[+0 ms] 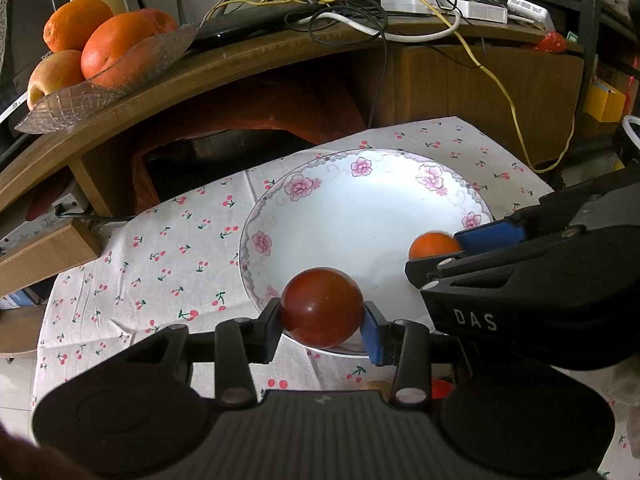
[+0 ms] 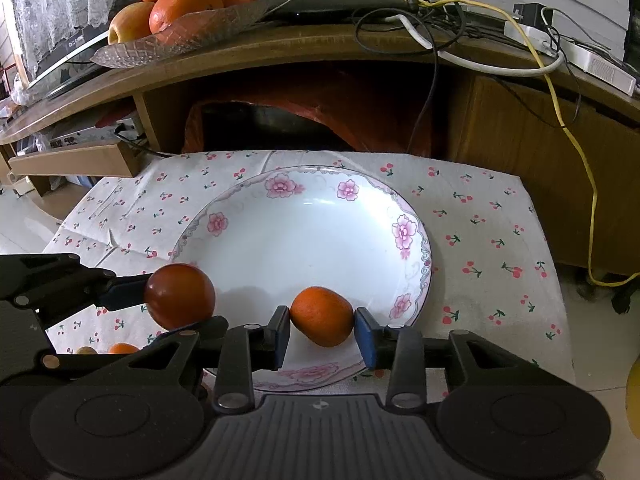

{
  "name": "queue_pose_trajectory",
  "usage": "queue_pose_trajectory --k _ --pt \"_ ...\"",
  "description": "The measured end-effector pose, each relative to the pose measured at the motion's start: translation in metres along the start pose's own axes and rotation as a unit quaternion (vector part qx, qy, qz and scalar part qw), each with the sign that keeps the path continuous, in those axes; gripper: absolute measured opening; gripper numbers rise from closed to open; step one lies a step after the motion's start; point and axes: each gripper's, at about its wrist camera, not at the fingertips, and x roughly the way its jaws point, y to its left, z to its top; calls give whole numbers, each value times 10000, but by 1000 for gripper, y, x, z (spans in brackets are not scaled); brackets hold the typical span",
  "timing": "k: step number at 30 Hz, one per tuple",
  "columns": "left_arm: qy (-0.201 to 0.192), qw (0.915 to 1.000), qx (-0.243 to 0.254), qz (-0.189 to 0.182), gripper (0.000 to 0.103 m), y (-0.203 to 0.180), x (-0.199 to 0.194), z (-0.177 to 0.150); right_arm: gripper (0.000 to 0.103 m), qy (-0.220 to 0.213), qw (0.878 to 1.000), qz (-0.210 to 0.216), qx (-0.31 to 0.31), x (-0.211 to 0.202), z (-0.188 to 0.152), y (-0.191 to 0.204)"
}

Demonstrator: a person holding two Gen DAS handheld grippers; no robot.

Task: Organize fruits
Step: 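Carry the red tomato and orange in both tools over the white bowl, then open both tools to drop the tomato and orange into the bowl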

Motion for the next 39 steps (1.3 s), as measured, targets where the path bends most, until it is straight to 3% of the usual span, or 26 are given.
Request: queue_pose_trajectory --k 12,17,39 --pt "-20 10000 -58 -28 47 0 -2 1 40 -74 10000 -19 55 -4 2 -2" --pt "-93 9999 -23 -34 54 -2 -6 3 45 -153 9998 -32 110 -9 3 -6" --pt "-245 9996 -31 136 61 5 -21 0 50 -318 9994 -48 104 -26 -1 -6"
